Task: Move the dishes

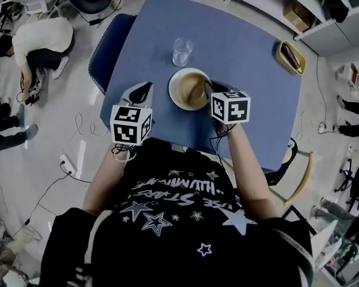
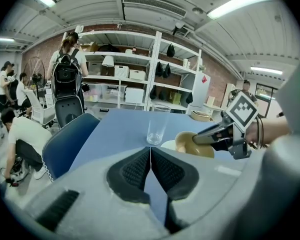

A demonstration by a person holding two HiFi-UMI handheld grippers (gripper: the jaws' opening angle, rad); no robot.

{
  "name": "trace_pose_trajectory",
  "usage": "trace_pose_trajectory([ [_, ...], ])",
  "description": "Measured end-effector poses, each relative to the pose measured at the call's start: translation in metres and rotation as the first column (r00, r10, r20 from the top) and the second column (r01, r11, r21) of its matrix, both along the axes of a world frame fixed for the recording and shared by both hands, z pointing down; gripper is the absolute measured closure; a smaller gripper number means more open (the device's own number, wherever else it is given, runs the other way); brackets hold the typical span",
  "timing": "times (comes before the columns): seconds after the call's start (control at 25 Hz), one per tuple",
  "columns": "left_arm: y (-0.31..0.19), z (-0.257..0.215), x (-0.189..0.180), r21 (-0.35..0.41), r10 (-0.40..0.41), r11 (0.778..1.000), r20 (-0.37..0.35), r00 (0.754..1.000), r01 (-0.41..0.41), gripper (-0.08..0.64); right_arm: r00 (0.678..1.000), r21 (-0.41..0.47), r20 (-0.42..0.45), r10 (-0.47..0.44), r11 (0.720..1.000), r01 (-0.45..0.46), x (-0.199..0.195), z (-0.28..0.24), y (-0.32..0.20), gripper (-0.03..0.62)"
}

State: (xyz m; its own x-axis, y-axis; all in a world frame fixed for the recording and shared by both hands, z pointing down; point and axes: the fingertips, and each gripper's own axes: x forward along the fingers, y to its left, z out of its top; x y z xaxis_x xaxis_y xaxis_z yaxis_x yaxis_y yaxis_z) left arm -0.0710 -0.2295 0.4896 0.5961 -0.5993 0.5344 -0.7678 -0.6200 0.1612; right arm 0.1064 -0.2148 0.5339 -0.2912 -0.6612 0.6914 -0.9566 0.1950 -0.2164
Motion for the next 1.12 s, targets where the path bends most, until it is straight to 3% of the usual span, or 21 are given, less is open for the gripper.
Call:
trace_pose_trajectory([
  [0.56, -0.047, -0.017, 0.031, 0.043, 0.046, 0.998, -0.007, 0.999, -0.046, 0.538, 0.978, 0.049, -0.005, 0.207, 0.977, -0.206, 0.084, -0.024, -0.037, 0.572],
  [1.12, -0.070, -0.008, 0.036, 0.008, 0.017, 1.000, -0.001, 1.000, -0.017, 0.538, 0.972, -0.018, -0.014, 0.236, 0.971, -0.236, 0.105, 0.003, -0.066, 0.572],
])
